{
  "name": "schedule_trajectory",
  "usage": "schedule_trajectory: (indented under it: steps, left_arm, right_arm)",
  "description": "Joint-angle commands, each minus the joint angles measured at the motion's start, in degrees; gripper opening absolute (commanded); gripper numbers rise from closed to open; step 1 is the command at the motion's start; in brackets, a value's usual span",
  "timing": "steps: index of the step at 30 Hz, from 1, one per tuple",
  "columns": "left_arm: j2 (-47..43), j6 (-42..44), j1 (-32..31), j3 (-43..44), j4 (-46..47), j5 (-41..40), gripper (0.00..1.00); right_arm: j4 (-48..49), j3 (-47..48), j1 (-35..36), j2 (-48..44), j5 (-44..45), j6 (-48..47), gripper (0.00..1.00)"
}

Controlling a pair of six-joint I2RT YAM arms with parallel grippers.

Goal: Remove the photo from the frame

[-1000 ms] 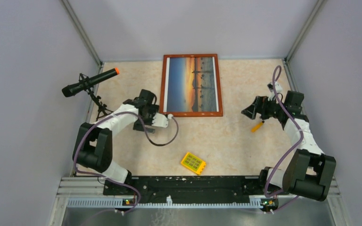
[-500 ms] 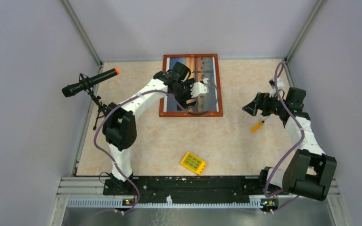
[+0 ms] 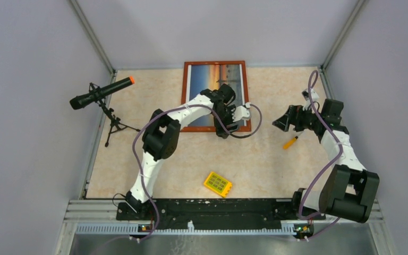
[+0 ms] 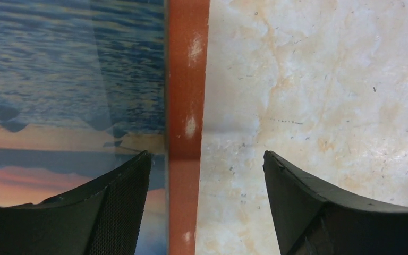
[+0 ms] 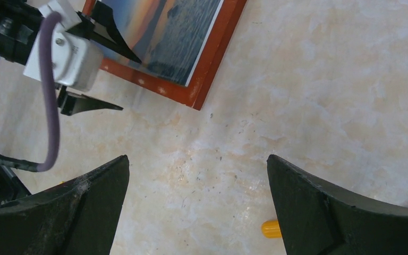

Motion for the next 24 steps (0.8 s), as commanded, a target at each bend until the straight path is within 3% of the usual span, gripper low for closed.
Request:
schedule_trajectory:
  steps: [1,5,11,14,18,24]
  left_arm:
    - [1.76,-0.47,-1.7,1.93,0.22,-2.19,0.8]
    - [2.24,2.03,-3.16,-0.2,0.26,-4.06,0.66]
    - [-1.44,10.34,-6.36,-10.21,0.88,-8.19,0.32]
    - [-4.69,14.71,-7.17,-17.21,2.1,-8.81,0.21]
    - [-9.51,21.76,-7.38,-26.19,2.25,-9.42,0.15]
    - [-18.38,34.87,-6.29,-40.57,5.54,-18.13,0.15]
  right_arm:
    - [2.66,1.7,-0.35,0.81,-2.38,-0.29,0.99]
    - [2.66,1.53,-0.3,0.84,-2.4,-0.36,0.99]
    - [2.73,1.1,-0.35,0.36,-2.31,-0.53,0.99]
    - [2.58,1.0,-0.34,0.1,-2.28,-0.67,0.99]
    - [2.17,0.82,-0.27,-0.35,-2.15,-1.36,0.99]
    - [0.74,2.63,0.67,0.19,-0.24,-3.2,0.99]
